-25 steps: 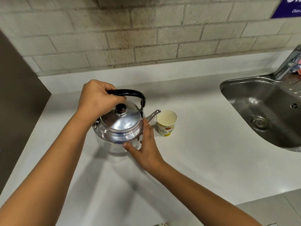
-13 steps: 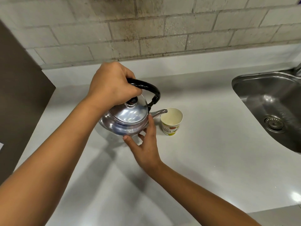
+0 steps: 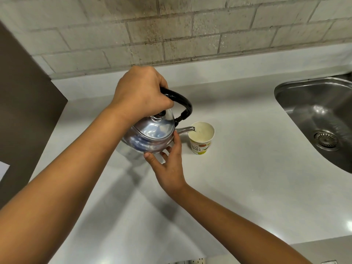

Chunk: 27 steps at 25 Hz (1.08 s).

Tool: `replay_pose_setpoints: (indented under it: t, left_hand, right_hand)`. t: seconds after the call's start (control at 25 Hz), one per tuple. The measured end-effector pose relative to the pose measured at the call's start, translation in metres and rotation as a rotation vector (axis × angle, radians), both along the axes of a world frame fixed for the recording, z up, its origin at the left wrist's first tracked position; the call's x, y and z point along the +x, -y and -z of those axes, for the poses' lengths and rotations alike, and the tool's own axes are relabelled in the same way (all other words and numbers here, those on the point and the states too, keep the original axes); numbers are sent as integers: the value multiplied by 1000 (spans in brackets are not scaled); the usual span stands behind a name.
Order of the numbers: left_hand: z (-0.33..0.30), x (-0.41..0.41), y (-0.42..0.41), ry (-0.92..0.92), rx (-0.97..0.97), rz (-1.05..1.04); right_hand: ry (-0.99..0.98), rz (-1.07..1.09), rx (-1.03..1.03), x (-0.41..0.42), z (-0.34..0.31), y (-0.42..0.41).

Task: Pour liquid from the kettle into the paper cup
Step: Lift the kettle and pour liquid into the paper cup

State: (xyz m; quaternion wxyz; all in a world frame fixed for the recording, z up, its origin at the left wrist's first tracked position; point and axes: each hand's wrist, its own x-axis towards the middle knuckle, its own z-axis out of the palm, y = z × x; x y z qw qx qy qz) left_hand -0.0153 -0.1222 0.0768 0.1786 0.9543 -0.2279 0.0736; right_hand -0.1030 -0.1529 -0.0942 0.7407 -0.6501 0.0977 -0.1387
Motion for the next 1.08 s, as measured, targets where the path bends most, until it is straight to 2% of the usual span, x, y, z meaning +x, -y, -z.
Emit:
replay_pose_setpoints:
  t: [1.08]
  left_hand:
    - [-11, -8, 9, 134, 114, 60]
  right_hand:
    - [-2, -27, 85, -1, -14, -3]
